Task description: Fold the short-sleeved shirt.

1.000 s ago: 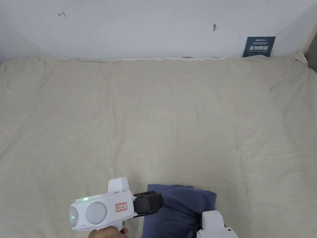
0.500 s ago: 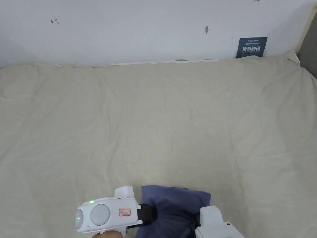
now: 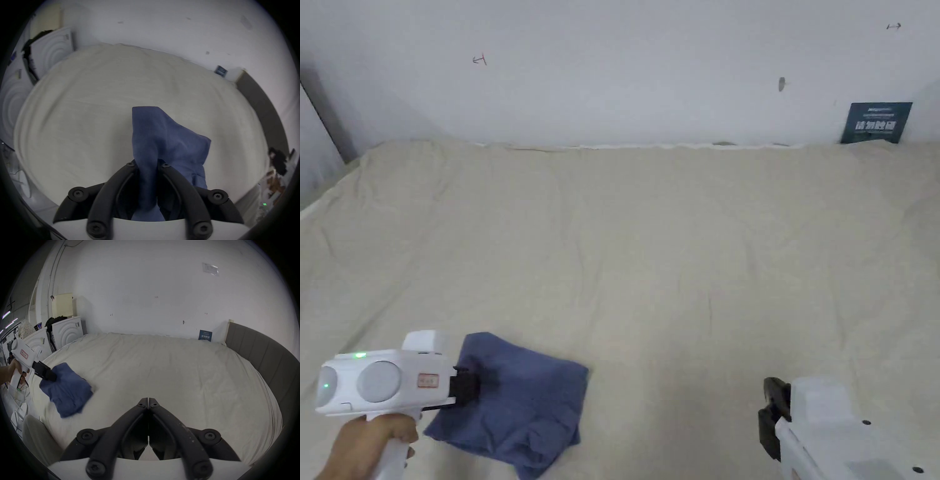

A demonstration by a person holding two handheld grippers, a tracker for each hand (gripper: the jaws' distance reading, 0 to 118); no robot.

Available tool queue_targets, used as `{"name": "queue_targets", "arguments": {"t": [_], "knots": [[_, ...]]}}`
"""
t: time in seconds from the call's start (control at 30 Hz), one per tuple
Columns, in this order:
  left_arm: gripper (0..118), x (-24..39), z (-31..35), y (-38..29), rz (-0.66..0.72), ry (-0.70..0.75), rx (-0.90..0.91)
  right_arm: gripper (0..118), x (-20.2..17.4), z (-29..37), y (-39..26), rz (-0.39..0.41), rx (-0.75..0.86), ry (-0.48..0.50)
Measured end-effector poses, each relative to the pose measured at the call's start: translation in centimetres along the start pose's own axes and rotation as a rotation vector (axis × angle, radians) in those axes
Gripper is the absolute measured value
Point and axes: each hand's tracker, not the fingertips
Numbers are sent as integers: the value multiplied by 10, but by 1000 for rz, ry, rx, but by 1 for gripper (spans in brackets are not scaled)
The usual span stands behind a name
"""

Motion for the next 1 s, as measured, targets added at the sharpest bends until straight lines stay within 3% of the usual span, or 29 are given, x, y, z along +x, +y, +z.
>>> {"name": "queue_targets", "arguments": {"t": [0.17,0.4,0.47,0.5,0.53,0.57,0.6,0.77,1.0], "knots": [[19,-91,1,24,46,185,10,2,-23,-19,19,27,18,14],[21,-170,-5,32,152,268,13,2,-44,-51,28,31,8,19],[45,-174,-6,31,177,259,15,2,-45,-56,30,25,6,16],[66,-174,-6,31,187,257,31,2,-44,-56,30,21,5,16],[95,-172,-5,31,195,252,45,2,-44,-56,31,18,6,16],[111,-168,-1,31,200,243,54,2,-42,-55,32,12,10,12],[117,-165,3,32,201,231,73,2,-41,-53,33,8,15,9],[114,-132,33,44,172,221,174,2,-28,-31,45,-8,72,-9],[114,-38,115,54,65,224,443,2,-2,20,77,-2,223,-53]]}}
